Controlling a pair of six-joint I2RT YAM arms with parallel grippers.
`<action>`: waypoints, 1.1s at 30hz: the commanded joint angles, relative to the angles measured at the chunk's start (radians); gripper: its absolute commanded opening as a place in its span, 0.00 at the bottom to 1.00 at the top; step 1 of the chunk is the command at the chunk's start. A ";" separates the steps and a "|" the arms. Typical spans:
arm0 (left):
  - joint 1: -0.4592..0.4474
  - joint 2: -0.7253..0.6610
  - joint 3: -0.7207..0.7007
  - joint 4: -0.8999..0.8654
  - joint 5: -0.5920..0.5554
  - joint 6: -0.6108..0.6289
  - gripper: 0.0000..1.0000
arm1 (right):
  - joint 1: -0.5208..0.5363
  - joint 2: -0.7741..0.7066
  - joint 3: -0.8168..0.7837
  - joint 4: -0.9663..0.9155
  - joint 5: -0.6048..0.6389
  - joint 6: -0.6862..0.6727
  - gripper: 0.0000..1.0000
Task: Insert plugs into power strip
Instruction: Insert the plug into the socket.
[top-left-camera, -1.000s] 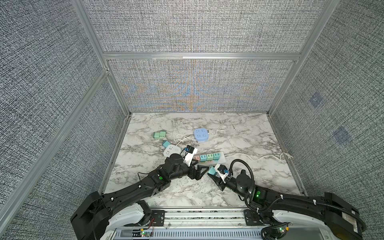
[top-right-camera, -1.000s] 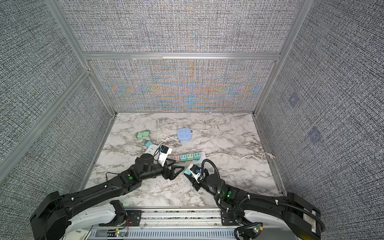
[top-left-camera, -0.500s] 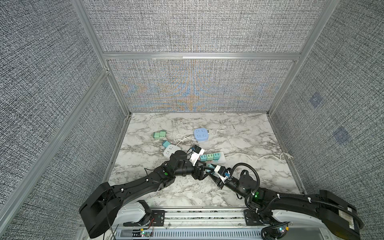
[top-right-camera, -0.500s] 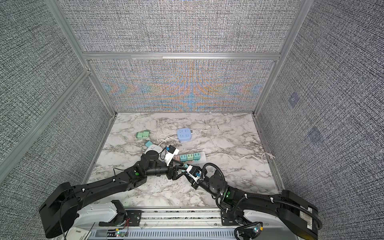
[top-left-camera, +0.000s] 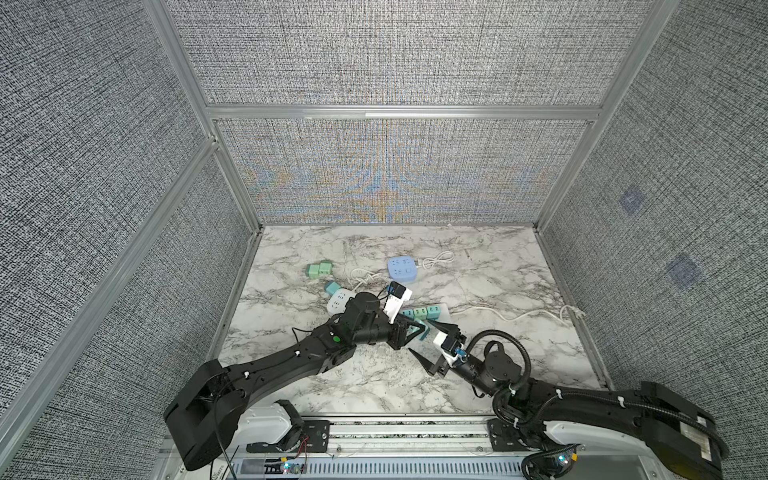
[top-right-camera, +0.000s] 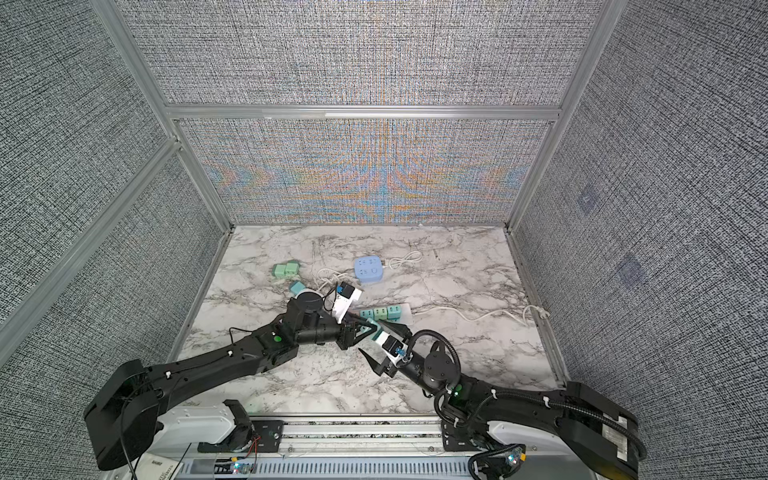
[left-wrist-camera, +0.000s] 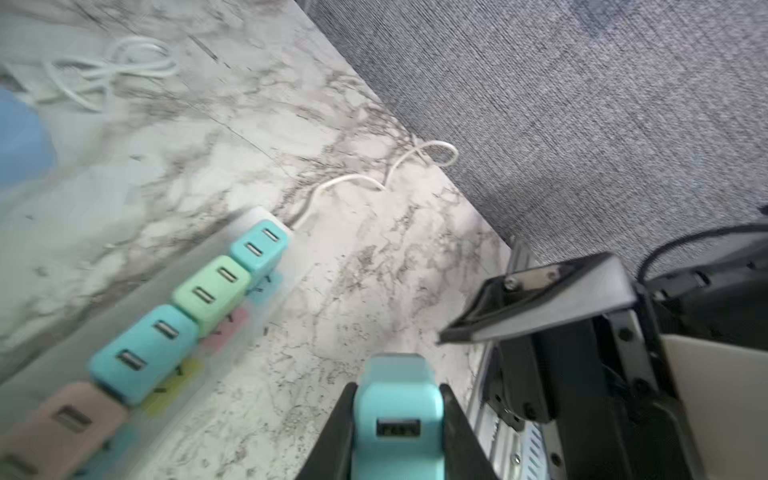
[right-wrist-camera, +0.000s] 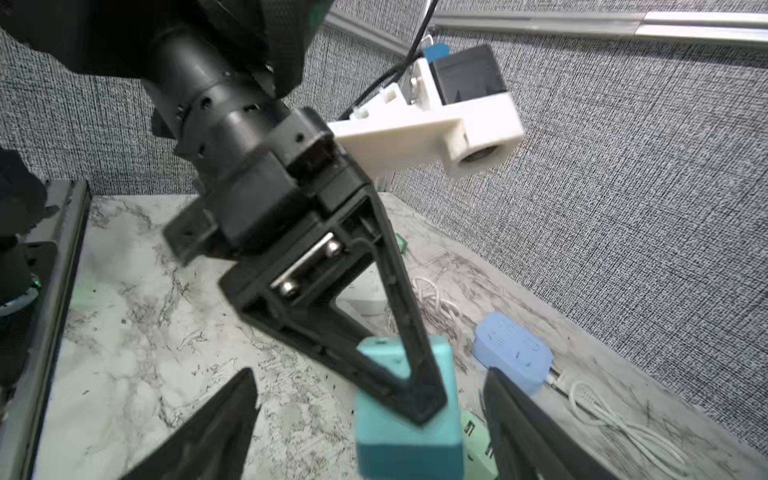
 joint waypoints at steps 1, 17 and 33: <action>0.013 -0.019 0.052 -0.146 -0.183 0.061 0.00 | -0.001 -0.056 -0.031 0.051 -0.009 0.022 0.92; 0.071 -0.078 0.043 -0.229 -0.671 0.706 0.00 | -0.186 -0.617 -0.130 -0.382 0.398 0.139 0.99; 0.311 -0.010 -0.025 -0.271 0.004 1.251 0.00 | -0.528 -0.665 -0.200 -0.495 0.352 0.426 0.99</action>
